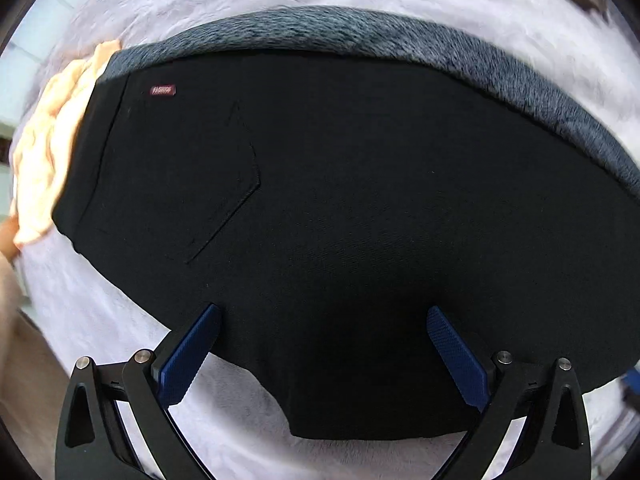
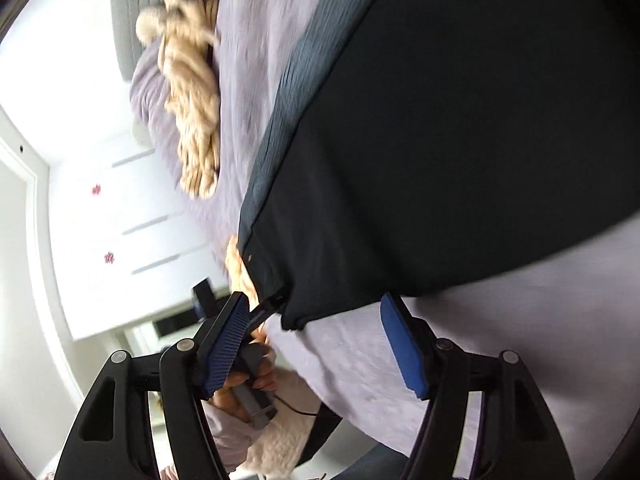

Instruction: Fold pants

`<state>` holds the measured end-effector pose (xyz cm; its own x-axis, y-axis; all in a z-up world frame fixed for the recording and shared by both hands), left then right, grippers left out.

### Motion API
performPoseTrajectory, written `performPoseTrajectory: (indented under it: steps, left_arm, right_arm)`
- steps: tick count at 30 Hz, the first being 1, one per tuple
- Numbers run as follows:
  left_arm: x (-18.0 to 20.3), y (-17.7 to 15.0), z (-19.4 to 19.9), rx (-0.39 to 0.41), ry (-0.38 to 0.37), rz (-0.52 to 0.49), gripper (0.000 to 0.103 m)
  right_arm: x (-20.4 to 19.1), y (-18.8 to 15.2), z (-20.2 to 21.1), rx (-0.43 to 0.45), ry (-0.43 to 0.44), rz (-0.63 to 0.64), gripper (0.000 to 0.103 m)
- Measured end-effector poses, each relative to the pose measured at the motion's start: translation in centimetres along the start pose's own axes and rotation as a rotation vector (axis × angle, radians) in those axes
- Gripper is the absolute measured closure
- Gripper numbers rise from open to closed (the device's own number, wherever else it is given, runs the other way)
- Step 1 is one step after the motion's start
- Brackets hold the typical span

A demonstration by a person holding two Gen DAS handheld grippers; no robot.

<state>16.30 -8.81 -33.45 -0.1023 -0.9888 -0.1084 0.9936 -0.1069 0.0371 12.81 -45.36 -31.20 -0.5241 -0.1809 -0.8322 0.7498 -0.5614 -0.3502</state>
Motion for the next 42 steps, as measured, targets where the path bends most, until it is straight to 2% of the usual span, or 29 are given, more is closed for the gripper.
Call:
performPoseTrajectory:
  steps: [2, 5, 7, 8, 9, 10, 11, 14, 16, 18, 20, 22, 23, 24, 26, 28, 29, 30, 31, 32, 33, 34, 35, 36, 37, 40, 42]
  left_arm:
    - [0.1, 0.0, 0.1, 0.009, 0.004, -0.008, 0.0]
    - [0.4, 0.0, 0.2, -0.002, 0.003, -0.024, 0.0]
    - [0.6, 0.0, 0.4, -0.006, -0.003, -0.037, 0.0]
    - [0.7, 0.1, 0.4, -0.004, -0.003, -0.043, 0.0]
    - [0.9, 0.0, 0.4, 0.004, -0.002, -0.052, 0.0]
    - [0.9, 0.1, 0.3, 0.016, 0.001, -0.06, 0.0]
    - [1.0, 0.0, 0.2, 0.03, 0.007, -0.066, 0.0]
    - [1.3, -0.5, 0.3, 0.041, 0.039, -0.095, 0.0]
    - [1.5, -0.9, 1.1, 0.042, 0.069, -0.112, 0.0]
    - [2.2, -1.0, 2.3, 0.049, 0.088, -0.145, 0.0]
    - [3.0, -0.6, 3.9, 0.075, 0.054, -0.167, 0.0]
    - [5.0, -0.8, 4.9, 0.093, 0.017, -0.188, 0.0]
    - [5.9, -0.9, 5.0, 0.094, 0.01, -0.195, 0.0]
    - [7.2, -1.1, 5.0, 0.093, 0.005, -0.199, 0.0]
    - [8.8, -1.4, 4.5, 0.08, -0.004, -0.188, 0.0]
    - [10.1, -2.0, 3.5, 0.052, -0.028, -0.138, 0.0]
    - [10.7, -2.5, 3.1, 0.035, -0.034, -0.107, 0.0]
    - [10.7, -2.7, 2.5, 0.018, -0.036, -0.07, 0.0]
    - [10.7, -2.8, 2.2, 0.011, -0.042, -0.05, 0.0]
    - [10.9, -2.8, 2.0, 0.01, -0.045, -0.044, 0.0]
    - [10.8, -2.7, 1.8, 0.009, -0.044, -0.047, 0.0]
    - [10.8, -2.6, 1.8, 0.006, -0.04, -0.053, 0.0]
    - [11.0, -2.8, 1.9, 0.002, -0.034, -0.056, 0.0]
    - [10.4, -2.7, 2.0, -0.003, -0.026, -0.058, 0.0]
    - [10.4, -2.5, 1.7, -0.006, -0.019, -0.058, 0.0]
    - [12.7, -1.2, 3.1, -0.015, 0.012, -0.047, 0.0]
    - [13.2, -1.4, 3.6, -0.004, 0.03, -0.044, 0.0]
  right_arm:
    - [-0.1, -0.2, -2.9, -0.037, 0.002, -0.022, 0.031]
    - [-0.4, 0.1, -4.0, -0.014, 0.006, -0.035, 0.033]
    - [-0.9, 0.4, -3.7, 0.009, -0.006, -0.021, 0.045]
    - [-1.1, 0.3, -3.4, 0.021, -0.024, -0.006, 0.06]
    - [-1.4, 0.4, -3.2, 0.029, -0.045, 0.013, 0.082]
    - [-1.4, 0.3, -3.1, 0.034, -0.073, 0.032, 0.09]
    - [-1.3, 0.4, -2.9, 0.039, -0.118, 0.05, 0.092]
    - [1.6, -1.1, -3.5, 0.021, -0.243, 0.027, 0.094]
    - [3.0, -1.8, -3.3, 0.024, -0.232, -0.021, 0.097]
    - [2.9, -2.5, -2.2, 0.03, -0.179, -0.029, 0.095]
    - [2.7, -2.9, 0.4, 0.048, -0.22, 0.01, 0.091]
    - [2.8, -2.4, 3.8, 0.113, -0.26, 0.036, 0.069]
    - [3.3, -1.6, 6.9, 0.197, -0.282, 0.027, 0.043]
    - [3.8, -0.9, 9.1, 0.265, -0.298, 0.011, 0.029]
    - [5.6, 0.6, 13.1, 0.377, -0.307, -0.039, 0.029]
    - [7.4, 1.8, 16.0, 0.448, -0.28, -0.116, 0.033]
    - [8.4, 2.5, 17.3, 0.483, -0.261, -0.159, 0.044]
    - [9.2, 3.1, 17.9, 0.493, -0.251, -0.186, 0.072]
    - [9.9, 3.2, 18.6, 0.489, -0.256, -0.219, 0.087]
    - [9.9, 3.4, 18.8, 0.485, -0.25, -0.235, 0.09]
    - [9.4, 3.5, 19.1, 0.49, -0.25, -0.206, 0.091]
    - [8.9, 3.6, 19.3, 0.491, -0.288, -0.158, 0.091]
    - [9.0, 4.0, 19.4, 0.482, -0.385, -0.098, 0.091]
    - [9.4, 4.6, 19.5, 0.474, -0.431, -0.086, 0.091]
    - [10.1, 5.0, 19.5, 0.458, -0.441, -0.094, 0.091]
    - [11.1, 5.3, 19.6, 0.441, -0.325, -0.17, 0.09]
    - [11.0, 4.7, 19.9, 0.425, -0.276, -0.166, 0.082]
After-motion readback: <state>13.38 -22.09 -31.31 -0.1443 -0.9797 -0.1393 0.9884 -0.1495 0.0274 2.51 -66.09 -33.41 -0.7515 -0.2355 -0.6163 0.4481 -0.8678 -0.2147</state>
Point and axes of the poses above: each gripper's, at about its wrist camera, not at the fingertips, and z roughly against the way its jaws point, x to its right, y to its top, the point moved 9 cm from there along -z, roughly the way its jaws point, and after that the axes turned 2 degrees about -x, right-handed, at the moved point
